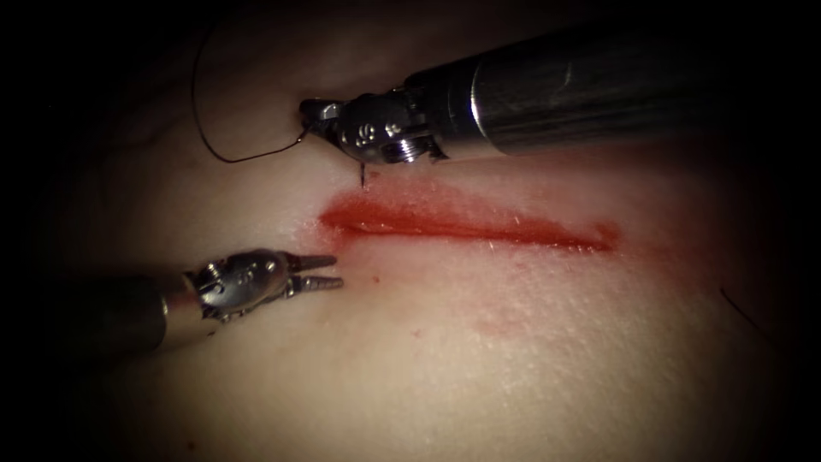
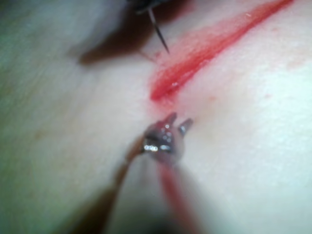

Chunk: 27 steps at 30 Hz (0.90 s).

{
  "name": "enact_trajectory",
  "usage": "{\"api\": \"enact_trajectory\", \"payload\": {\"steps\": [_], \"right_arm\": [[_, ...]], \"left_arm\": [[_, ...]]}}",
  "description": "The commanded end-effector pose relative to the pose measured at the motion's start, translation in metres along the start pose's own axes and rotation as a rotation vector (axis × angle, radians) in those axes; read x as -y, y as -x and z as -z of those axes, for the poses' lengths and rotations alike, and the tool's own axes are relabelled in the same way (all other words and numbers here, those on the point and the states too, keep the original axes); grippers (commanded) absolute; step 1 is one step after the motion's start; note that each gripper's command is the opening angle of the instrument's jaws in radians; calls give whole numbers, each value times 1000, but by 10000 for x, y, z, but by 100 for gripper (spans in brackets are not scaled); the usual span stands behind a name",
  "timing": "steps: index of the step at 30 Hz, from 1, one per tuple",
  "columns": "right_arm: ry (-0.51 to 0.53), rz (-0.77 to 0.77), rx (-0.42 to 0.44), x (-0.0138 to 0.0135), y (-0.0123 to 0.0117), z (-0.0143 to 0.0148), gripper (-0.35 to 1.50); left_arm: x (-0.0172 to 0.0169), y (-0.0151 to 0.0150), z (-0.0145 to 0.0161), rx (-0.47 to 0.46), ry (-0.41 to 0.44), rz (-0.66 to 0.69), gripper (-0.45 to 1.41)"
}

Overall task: Wound Closure
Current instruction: Use the right gripper to pass the needle through the top of the incision.

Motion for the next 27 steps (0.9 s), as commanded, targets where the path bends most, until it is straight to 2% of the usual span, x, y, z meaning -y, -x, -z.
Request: {"api": "enact_trajectory", "payload": {"steps": [1,12,27], "right_arm": [[2,7,2,5,-2,-7,-35],[46,14,7,9,6,-13,-35],[59,28,18,28,9,-20,-35]], "left_arm": [[-1,3,-9,0,2,2,-2],[-2,0,-7,1,4,5,-3],[-1,0,-5,1,7,5,-4]]}}
